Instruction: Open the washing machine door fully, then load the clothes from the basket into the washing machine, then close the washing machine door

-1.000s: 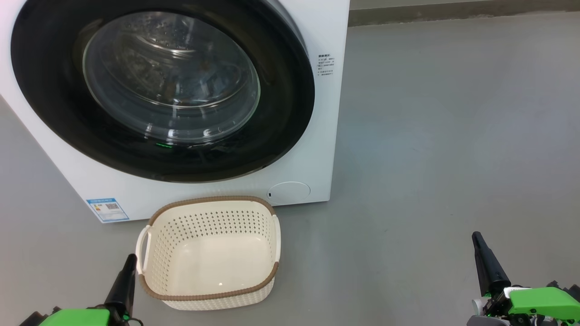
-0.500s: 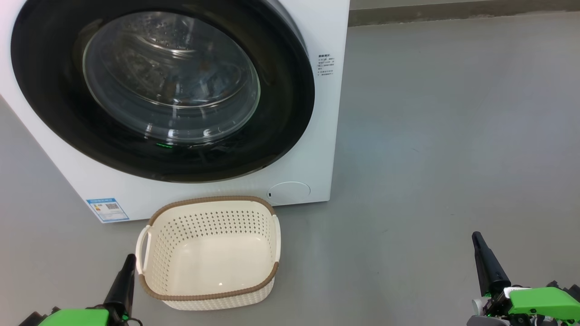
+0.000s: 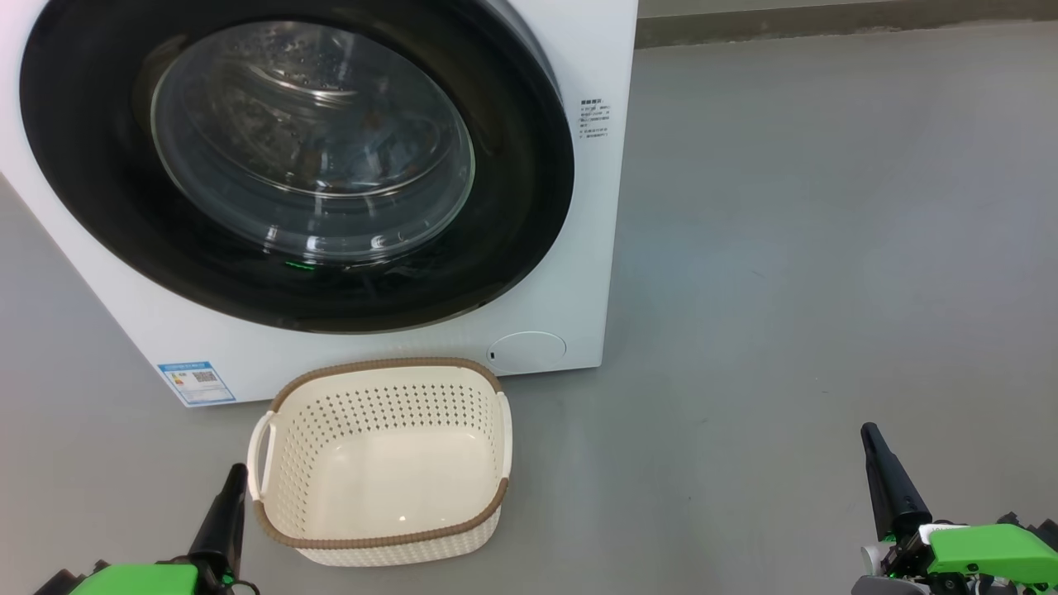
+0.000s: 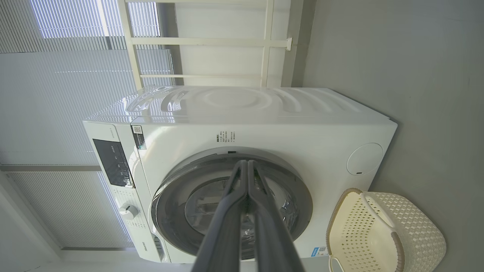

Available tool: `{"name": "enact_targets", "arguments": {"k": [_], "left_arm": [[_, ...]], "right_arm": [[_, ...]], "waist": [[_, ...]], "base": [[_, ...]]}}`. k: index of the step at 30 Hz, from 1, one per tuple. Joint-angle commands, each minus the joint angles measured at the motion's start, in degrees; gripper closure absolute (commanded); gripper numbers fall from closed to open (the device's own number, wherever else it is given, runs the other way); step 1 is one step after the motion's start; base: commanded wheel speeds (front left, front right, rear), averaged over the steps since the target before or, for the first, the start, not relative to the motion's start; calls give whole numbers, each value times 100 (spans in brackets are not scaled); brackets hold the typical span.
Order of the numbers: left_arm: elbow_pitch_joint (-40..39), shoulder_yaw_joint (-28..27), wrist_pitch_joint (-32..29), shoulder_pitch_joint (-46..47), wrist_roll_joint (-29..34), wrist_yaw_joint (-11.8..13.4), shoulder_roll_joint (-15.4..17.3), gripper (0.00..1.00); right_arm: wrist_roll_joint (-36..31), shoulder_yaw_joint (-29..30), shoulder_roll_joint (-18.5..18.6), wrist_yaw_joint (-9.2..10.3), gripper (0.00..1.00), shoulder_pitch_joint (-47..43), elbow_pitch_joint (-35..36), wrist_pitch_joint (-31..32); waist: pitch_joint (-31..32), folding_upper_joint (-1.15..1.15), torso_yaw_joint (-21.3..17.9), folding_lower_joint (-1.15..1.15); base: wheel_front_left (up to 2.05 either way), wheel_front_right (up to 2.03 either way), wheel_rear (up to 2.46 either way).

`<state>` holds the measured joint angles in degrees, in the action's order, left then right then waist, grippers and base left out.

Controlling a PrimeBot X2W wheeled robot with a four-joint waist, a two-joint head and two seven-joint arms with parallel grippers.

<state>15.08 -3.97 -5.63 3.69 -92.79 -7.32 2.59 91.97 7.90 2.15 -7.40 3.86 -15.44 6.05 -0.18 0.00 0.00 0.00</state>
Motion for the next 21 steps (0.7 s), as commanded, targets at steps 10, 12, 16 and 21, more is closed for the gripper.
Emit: {"name": "enact_targets", "arguments": {"k": [10,12,16,21], "left_arm": [[-105,-197,-39,244,14,-16,73,100],[-105,-199,-41,244,16,-16,72,100],[-105,-202,-43,245,19,-16,70,100],[-105,-206,-47,245,22,-17,67,100]], "right_arm": [[20,-139,73,-9,100,232,142,44],[20,-139,73,-9,100,232,142,44],[20,-139,73,-9,100,232,142,44],[20,-139,73,-9,100,232,142,43]], "waist": [[0,0,0,0],[0,0,0,0],[0,0,0,0],[0,0,0,0]], "base": [[0,0,0],[0,0,0],[0,0,0],[0,0,0]]}}
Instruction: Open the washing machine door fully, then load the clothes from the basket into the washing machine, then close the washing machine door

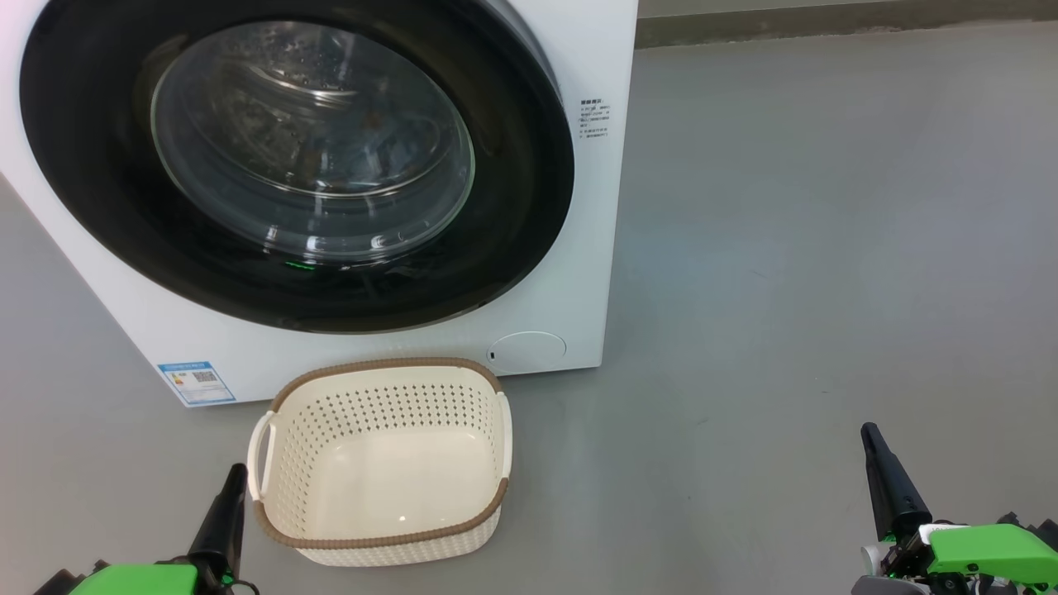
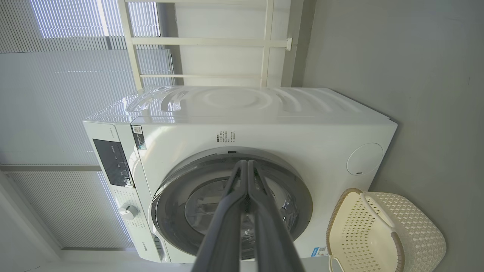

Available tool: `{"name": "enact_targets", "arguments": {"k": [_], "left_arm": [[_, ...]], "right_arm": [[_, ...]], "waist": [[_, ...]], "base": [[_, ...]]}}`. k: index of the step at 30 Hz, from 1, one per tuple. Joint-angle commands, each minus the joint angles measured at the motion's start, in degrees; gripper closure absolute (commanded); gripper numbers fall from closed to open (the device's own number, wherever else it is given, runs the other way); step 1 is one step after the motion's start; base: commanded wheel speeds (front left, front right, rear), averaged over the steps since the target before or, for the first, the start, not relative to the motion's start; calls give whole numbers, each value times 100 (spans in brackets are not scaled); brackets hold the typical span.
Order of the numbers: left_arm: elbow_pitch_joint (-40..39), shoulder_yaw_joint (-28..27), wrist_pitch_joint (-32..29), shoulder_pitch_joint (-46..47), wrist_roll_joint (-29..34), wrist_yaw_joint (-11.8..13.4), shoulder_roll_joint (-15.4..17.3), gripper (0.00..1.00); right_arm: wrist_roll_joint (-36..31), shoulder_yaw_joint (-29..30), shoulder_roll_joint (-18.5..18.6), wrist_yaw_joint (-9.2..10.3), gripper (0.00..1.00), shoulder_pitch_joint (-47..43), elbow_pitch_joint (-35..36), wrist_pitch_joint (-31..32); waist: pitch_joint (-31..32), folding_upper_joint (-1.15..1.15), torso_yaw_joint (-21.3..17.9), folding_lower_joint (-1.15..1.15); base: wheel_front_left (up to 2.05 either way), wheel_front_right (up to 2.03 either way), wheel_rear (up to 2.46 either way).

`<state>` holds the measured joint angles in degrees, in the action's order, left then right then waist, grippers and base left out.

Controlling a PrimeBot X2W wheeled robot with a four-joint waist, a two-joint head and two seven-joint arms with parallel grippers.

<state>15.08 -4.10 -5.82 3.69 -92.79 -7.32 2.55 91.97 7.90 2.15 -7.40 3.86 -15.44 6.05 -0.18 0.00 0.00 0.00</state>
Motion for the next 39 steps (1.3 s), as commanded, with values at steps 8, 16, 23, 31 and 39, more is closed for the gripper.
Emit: {"name": "enact_targets", "arguments": {"k": [8,16,23,31,39], "left_arm": [[-105,-199,-33,246,27,-17,66,100],[-105,-205,-37,246,32,-17,62,100],[-104,-209,-41,247,35,-17,59,100],[-104,-213,-44,247,38,-17,57,100],[-104,-217,-47,247,42,-17,54,100]], "right_arm": [[20,-139,73,-9,100,232,142,43],[20,-139,73,-9,100,232,142,43],[20,-139,73,-9,100,232,142,43],[20,-139,73,-9,100,232,142,43],[20,-139,73,-9,100,232,142,43]], "waist": [[0,0,0,0],[0,0,0,0],[0,0,0,0],[0,0,0,0],[0,0,0,0]], "base": [[0,0,0],[0,0,0],[0,0,0],[0,0,0],[0,0,0]]}}
